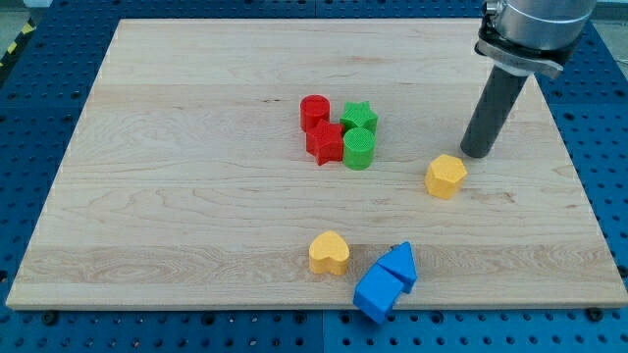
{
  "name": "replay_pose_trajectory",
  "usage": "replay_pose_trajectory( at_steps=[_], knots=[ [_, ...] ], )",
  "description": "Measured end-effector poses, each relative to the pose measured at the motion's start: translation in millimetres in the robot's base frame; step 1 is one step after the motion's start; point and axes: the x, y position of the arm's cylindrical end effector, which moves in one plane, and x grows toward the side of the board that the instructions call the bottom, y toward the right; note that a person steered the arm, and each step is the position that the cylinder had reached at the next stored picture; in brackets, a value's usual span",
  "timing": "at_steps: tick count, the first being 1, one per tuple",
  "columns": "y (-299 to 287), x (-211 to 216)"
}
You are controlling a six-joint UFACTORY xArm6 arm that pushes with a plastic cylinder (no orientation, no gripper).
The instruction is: Slide the yellow hexagon towards the yellow heart
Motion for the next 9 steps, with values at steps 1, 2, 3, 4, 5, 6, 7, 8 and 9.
replay_pose_trajectory(
  at_steps=[1,2,3,4,5,6,7,8,9],
  knots=[
    [-1,-3],
    [-31,-2],
    [-31,10],
    [-31,33],
    [-31,33],
    [-21,46],
    [-21,56],
    [-37,65],
    [-56,70]
  ],
)
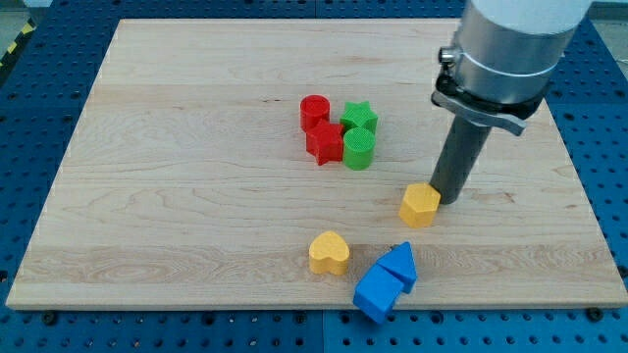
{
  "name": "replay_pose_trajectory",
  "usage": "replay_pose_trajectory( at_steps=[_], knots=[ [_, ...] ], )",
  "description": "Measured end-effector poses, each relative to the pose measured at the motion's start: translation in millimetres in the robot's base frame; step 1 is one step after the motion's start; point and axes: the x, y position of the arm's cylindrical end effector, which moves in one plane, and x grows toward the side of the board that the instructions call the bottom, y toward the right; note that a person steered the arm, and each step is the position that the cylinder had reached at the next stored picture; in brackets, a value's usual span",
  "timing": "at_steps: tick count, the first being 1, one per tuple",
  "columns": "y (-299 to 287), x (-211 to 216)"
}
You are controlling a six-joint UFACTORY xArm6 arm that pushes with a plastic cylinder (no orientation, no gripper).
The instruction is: Slide the yellow hexagon towards the yellow heart
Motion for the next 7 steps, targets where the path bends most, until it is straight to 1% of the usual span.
replay_pose_trajectory(
  at_steps=[1,7],
  knots=[
    [-20,6],
    [-71,25]
  ],
)
